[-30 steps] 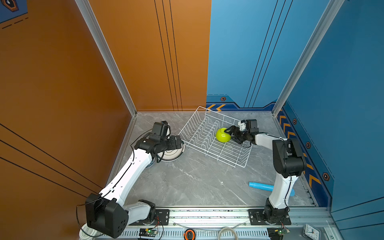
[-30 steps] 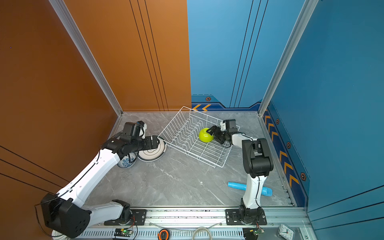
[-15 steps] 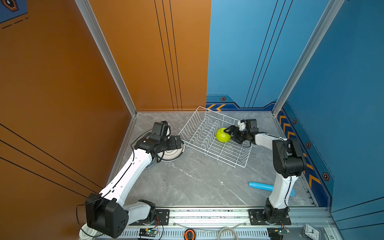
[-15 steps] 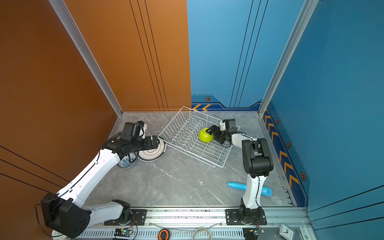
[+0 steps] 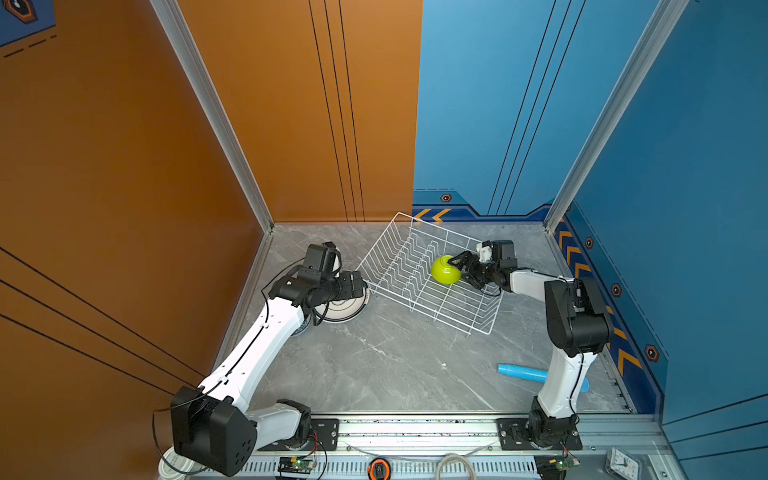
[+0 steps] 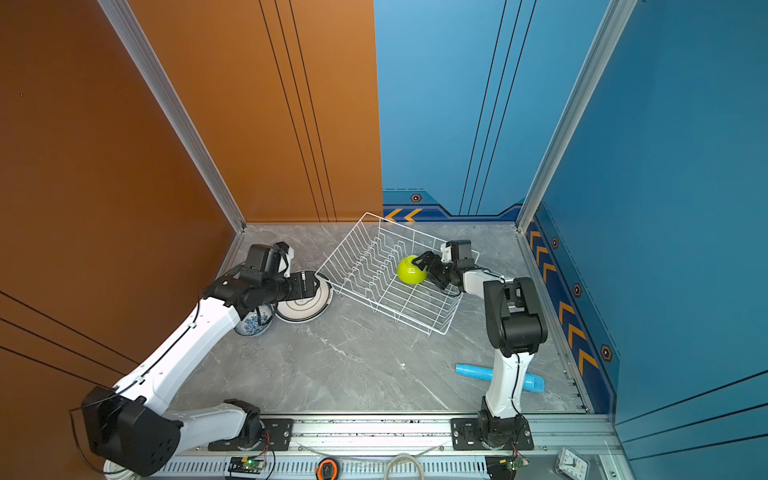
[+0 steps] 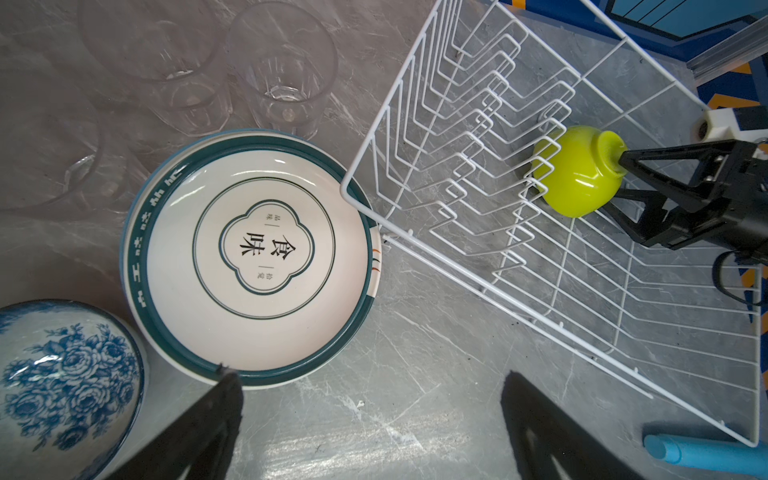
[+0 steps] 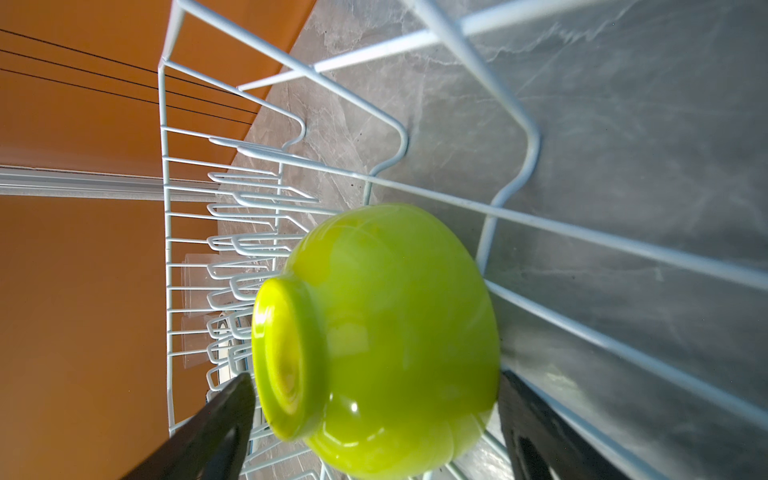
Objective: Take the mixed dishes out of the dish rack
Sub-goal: 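Close the right gripper on the lime-green bowl rim and hold it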
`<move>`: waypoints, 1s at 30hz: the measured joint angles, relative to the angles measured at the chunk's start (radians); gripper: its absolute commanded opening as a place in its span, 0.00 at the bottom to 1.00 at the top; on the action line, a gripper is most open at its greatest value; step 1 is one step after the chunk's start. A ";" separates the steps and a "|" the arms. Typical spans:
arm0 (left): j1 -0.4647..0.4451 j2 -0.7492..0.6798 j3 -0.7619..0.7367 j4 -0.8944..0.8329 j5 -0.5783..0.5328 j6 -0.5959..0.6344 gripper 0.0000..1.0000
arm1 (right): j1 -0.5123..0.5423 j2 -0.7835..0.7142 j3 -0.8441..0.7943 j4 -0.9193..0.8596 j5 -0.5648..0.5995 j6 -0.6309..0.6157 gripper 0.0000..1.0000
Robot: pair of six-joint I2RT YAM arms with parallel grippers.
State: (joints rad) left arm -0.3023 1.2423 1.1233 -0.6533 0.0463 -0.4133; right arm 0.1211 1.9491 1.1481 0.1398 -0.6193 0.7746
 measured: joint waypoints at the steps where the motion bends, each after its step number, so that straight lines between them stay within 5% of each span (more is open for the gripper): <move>1: 0.000 0.000 0.000 0.000 0.000 0.000 0.98 | 0.003 -0.003 -0.003 -0.002 0.006 0.000 0.91; 19: 0.000 0.003 0.000 0.000 0.007 0.000 0.98 | 0.025 0.043 -0.018 0.152 -0.033 0.107 0.89; 30: 0.000 0.004 0.000 0.000 0.008 0.000 0.98 | 0.022 0.057 -0.010 0.185 -0.043 0.133 0.72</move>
State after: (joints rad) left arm -0.3019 1.2461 1.1233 -0.6533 0.0540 -0.4133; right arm 0.1429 2.0060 1.1385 0.3248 -0.6628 0.9073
